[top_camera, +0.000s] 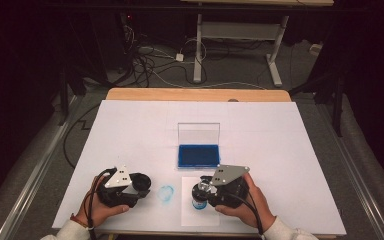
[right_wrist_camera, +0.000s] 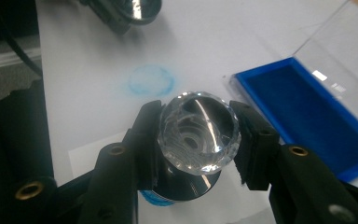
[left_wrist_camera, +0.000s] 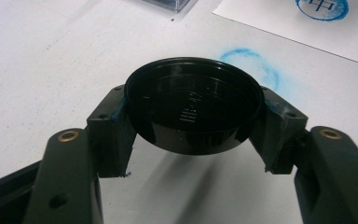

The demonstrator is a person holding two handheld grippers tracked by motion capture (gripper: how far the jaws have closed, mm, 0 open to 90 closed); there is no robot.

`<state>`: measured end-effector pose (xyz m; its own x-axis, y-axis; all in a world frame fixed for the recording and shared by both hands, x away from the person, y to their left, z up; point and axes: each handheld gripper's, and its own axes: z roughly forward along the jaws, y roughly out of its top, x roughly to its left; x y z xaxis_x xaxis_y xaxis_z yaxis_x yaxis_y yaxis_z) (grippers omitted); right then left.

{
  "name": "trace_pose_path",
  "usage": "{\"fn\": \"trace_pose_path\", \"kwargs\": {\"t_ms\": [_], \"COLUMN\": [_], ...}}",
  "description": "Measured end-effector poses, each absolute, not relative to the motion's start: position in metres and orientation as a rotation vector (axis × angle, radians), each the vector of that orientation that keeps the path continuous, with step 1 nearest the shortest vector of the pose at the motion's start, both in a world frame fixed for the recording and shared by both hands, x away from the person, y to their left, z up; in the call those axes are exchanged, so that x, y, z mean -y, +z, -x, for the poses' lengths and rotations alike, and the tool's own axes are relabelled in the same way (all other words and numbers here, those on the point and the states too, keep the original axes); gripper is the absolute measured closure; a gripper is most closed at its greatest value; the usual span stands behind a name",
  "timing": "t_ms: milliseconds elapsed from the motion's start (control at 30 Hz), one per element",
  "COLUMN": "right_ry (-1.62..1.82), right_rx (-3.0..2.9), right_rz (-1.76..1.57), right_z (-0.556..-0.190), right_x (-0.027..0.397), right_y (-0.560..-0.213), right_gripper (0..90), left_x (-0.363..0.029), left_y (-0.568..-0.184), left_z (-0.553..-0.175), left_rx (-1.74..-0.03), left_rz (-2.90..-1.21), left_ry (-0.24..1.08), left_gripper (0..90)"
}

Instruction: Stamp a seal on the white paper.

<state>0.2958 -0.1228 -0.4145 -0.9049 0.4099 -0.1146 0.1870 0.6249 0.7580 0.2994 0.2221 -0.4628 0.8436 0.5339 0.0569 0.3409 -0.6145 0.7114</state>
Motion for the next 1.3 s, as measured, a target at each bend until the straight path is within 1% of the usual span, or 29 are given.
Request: {"fn": "trace_pose_path", "kwargs": {"t_ms": [700,1300], "right_ry": [1.264,1.282], "right_rx": [-2.39,-2.296], "right_rz": [-0.575,-0.641], "right_z": [-0.305,-0.312], "right_x": [0.174,0.198], "right_y": [-0.38,-0.368], "right_gripper": [57.2,57.1], "left_x": [-0.225,-0.225], "left_y": [-0.463,-0.466], "left_z": [-0.301,-0.305], "left_rx": [-0.644,-0.647], "left_rz": [-2.281,-2.288], "left_ry": [0.347,0.341], "left_gripper": [36.9,36.9]}}
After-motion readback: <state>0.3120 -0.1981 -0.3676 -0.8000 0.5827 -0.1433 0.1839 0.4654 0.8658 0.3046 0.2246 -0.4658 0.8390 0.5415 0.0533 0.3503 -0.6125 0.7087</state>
